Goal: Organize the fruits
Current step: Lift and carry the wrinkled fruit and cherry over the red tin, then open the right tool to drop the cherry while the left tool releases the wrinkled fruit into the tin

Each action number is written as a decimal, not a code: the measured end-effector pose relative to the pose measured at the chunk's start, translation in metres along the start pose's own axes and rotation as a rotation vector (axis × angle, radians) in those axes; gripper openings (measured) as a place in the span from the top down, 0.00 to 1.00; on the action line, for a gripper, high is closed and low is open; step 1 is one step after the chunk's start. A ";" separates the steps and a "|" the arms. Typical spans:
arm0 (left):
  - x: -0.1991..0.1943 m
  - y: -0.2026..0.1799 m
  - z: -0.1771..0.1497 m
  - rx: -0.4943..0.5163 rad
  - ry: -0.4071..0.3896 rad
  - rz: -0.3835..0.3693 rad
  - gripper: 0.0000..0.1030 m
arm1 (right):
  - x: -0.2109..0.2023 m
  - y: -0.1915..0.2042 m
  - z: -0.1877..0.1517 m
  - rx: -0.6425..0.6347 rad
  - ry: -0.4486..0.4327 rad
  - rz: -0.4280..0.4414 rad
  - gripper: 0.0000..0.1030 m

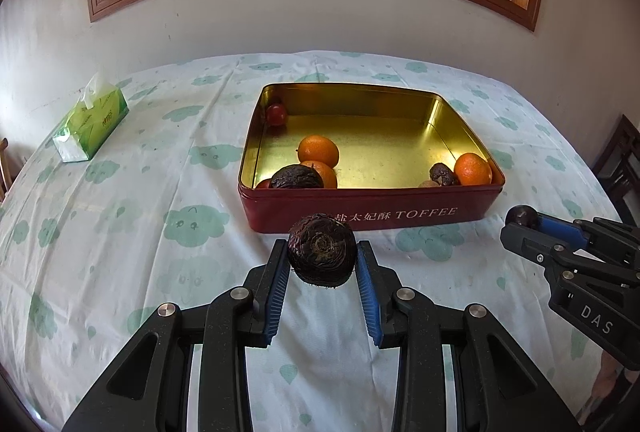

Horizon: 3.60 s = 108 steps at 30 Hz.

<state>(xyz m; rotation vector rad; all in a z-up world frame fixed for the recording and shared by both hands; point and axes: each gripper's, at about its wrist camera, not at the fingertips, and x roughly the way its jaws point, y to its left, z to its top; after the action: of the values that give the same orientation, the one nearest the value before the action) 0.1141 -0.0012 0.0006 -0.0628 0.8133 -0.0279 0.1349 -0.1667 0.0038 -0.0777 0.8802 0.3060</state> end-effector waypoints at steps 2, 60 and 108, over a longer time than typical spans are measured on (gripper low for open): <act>0.000 0.002 0.004 0.001 -0.007 0.007 0.67 | 0.000 0.000 0.004 -0.003 -0.004 0.000 0.75; 0.099 0.012 0.075 0.025 0.060 0.048 0.66 | 0.100 0.001 0.080 -0.063 0.077 -0.005 0.75; 0.016 0.015 0.039 -0.059 0.004 0.141 0.51 | 0.026 0.004 0.038 0.045 0.028 -0.033 0.55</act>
<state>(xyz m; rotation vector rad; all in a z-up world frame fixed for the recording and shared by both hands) 0.1539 0.0144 0.0146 -0.0607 0.8209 0.1288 0.1779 -0.1499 0.0078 -0.0549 0.9123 0.2548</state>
